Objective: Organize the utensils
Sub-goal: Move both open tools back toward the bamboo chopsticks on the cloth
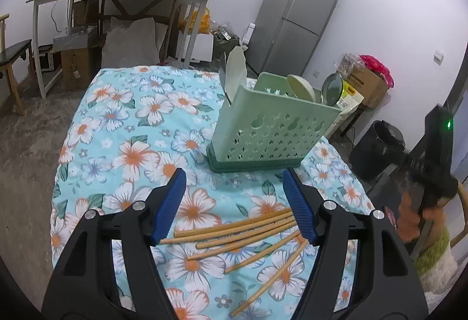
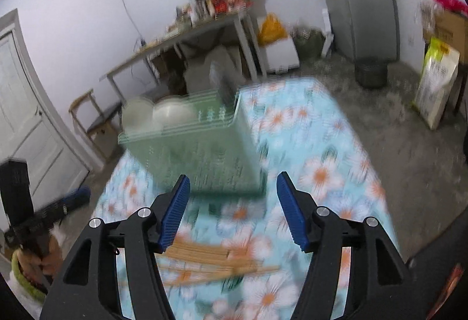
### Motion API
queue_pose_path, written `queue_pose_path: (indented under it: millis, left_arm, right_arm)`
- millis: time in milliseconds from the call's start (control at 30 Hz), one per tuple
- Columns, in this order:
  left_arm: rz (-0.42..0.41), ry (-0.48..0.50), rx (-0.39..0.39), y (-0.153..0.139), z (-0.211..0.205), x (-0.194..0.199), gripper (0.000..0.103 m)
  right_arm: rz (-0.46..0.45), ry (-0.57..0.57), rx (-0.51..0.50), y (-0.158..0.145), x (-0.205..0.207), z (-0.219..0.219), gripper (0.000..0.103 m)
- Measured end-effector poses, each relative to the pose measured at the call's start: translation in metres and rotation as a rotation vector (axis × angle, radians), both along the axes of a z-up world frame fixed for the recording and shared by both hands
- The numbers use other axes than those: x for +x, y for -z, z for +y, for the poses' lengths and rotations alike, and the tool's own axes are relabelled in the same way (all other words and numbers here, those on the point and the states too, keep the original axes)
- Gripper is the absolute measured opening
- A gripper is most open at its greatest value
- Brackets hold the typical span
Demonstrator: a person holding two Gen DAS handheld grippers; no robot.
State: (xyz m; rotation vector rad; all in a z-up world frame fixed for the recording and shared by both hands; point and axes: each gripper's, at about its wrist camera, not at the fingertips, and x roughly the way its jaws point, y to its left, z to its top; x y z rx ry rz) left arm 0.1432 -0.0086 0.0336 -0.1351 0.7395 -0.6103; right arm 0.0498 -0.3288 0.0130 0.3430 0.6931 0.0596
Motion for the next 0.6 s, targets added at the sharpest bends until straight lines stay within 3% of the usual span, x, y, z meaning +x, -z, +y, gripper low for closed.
queue_pose_path:
  millis: [167, 267, 600]
  left_arm:
    - [0.018, 0.000, 0.010, 0.006, -0.001, -0.006, 0.065]
    - [0.029, -0.004, 0.018, 0.010, 0.000, -0.009, 0.066]
    - [0.084, -0.012, 0.042, 0.033, 0.001, -0.025, 0.066]
  right_arm:
    - [0.122, -0.065, 0.055, 0.036, -0.009, 0.033, 0.060]
    - [0.171, -0.093, 0.026, 0.051, -0.014, 0.056, 0.060]
    - [0.269, -0.080, -0.002, 0.090, -0.042, 0.073, 0.075]
